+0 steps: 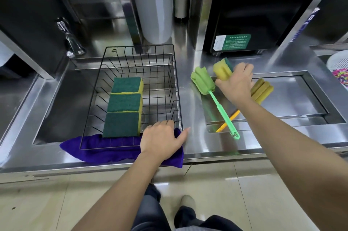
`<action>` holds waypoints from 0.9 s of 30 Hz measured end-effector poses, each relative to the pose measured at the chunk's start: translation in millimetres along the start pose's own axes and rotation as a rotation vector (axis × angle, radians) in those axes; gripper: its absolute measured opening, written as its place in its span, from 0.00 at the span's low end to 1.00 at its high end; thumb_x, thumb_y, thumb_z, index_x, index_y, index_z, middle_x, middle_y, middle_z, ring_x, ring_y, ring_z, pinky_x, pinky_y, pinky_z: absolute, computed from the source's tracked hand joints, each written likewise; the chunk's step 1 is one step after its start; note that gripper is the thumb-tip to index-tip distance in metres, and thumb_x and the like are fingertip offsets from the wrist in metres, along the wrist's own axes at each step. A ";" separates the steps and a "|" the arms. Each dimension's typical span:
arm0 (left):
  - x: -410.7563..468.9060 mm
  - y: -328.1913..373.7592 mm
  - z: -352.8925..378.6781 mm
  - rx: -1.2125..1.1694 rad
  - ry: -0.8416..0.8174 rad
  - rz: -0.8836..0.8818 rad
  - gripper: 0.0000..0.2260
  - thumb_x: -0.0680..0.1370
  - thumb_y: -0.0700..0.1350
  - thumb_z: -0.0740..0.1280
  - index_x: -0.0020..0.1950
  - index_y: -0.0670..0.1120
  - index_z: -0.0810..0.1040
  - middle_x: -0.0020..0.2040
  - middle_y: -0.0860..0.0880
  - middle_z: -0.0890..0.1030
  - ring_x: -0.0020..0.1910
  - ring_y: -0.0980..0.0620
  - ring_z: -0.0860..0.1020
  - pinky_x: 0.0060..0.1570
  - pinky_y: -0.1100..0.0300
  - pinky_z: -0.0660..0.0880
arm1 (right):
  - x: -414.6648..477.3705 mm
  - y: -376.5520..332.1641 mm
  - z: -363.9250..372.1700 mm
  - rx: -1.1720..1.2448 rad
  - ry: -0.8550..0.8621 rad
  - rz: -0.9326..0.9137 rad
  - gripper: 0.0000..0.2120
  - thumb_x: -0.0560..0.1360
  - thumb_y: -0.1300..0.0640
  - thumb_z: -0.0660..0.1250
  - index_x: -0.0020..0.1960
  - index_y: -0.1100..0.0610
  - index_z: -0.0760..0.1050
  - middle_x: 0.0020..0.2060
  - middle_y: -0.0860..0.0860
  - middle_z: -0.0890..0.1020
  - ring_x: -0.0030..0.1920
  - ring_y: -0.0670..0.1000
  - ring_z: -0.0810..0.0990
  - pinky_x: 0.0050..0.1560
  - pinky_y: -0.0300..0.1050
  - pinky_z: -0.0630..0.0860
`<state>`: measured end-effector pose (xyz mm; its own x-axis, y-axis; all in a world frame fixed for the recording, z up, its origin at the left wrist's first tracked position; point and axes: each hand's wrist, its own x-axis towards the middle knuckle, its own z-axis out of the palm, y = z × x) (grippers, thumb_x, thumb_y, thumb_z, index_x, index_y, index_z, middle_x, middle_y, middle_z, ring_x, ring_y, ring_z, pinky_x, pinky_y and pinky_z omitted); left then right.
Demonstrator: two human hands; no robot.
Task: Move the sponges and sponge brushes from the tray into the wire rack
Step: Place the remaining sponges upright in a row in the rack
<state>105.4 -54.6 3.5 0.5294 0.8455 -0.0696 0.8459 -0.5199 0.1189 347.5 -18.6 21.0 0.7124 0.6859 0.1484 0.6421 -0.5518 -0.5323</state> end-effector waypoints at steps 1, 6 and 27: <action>0.2 -0.4 0.3 0.002 0.003 0.003 0.24 0.77 0.65 0.51 0.45 0.47 0.73 0.44 0.50 0.79 0.44 0.50 0.76 0.37 0.57 0.65 | -1.3 -5.1 -1.5 0.100 0.002 -0.023 0.26 0.64 0.54 0.72 0.54 0.64 0.65 0.55 0.59 0.66 0.52 0.59 0.70 0.58 0.57 0.71; 0.1 -2.4 2.6 -0.009 0.009 0.018 0.24 0.77 0.65 0.51 0.45 0.47 0.73 0.44 0.49 0.79 0.44 0.49 0.76 0.38 0.56 0.65 | -4.8 -34.8 -10.2 0.292 -0.096 -0.049 0.23 0.67 0.53 0.71 0.48 0.57 0.58 0.49 0.53 0.62 0.45 0.53 0.66 0.47 0.49 0.69; -6.8 -65.8 5.2 -0.105 0.223 0.033 0.22 0.74 0.59 0.55 0.36 0.43 0.77 0.34 0.46 0.79 0.36 0.45 0.76 0.38 0.54 0.72 | -13.9 -142.3 65.6 0.312 -0.443 -0.219 0.23 0.67 0.57 0.75 0.49 0.55 0.61 0.52 0.52 0.65 0.53 0.52 0.67 0.51 0.43 0.65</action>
<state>46.5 -26.8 -8.9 0.5194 0.8403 0.1553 0.8110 -0.5420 0.2203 227.7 81.6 40.0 0.3430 0.9383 -0.0439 0.5993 -0.2545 -0.7590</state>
